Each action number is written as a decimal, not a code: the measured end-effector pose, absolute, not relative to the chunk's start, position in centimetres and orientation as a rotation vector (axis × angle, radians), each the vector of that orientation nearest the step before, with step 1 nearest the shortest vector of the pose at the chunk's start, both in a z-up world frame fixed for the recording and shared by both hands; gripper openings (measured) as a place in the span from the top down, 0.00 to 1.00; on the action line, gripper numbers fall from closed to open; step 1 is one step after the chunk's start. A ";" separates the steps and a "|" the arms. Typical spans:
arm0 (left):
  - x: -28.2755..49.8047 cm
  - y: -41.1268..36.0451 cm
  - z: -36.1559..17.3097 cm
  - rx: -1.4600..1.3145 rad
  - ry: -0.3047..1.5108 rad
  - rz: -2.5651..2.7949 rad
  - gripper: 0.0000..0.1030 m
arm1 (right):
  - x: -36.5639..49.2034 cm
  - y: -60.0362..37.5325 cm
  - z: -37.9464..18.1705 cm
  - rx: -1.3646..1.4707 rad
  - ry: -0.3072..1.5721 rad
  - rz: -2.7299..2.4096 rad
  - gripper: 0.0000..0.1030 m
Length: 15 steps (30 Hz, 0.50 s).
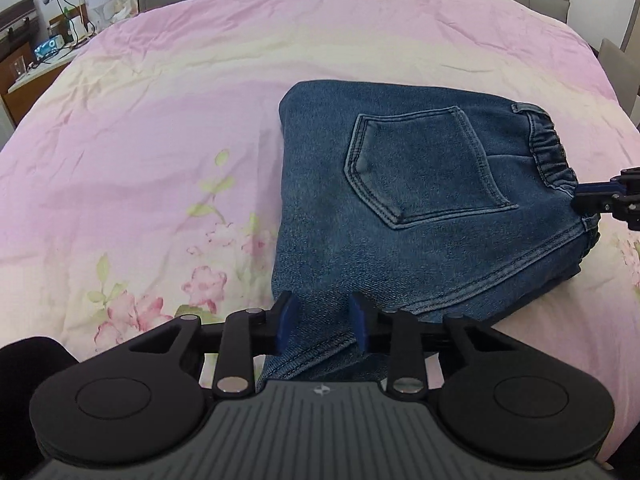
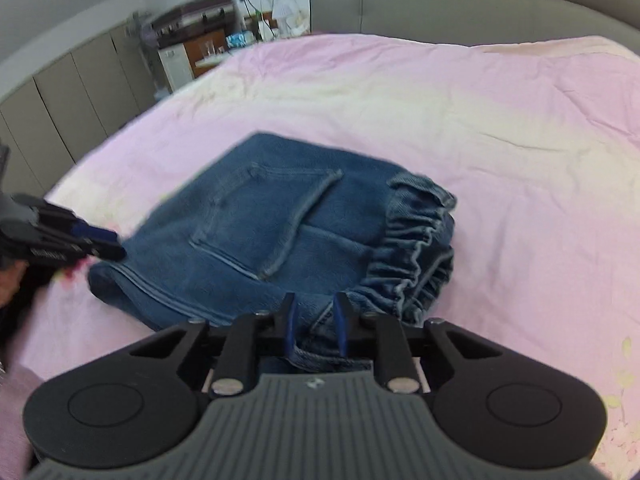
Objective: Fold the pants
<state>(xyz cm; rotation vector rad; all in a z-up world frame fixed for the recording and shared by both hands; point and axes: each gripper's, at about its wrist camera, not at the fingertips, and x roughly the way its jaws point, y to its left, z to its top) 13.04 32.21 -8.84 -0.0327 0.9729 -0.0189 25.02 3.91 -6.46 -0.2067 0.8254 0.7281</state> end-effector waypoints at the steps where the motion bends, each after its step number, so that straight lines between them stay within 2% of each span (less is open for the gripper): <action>1: 13.1 32.3 -9.1 -0.027 0.981 -0.021 0.60 | 25.0 3.8 -7.4 -0.218 0.829 0.730 0.84; 6: 13.9 33.5 -11.1 -0.062 1.042 -0.006 0.51 | 25.6 2.7 -9.7 -0.171 0.850 0.723 0.84; 11: 14.0 32.8 -9.6 -0.019 1.046 0.026 0.52 | 26.1 4.0 -8.6 -0.203 0.876 0.699 0.83; 14: 13.5 31.4 -7.7 0.042 1.030 0.049 0.52 | 26.0 4.4 -6.7 -0.220 0.876 0.686 0.69; 15: 13.1 30.9 -7.0 0.055 1.024 0.058 0.52 | 25.8 4.4 -5.9 -0.225 0.867 0.685 0.61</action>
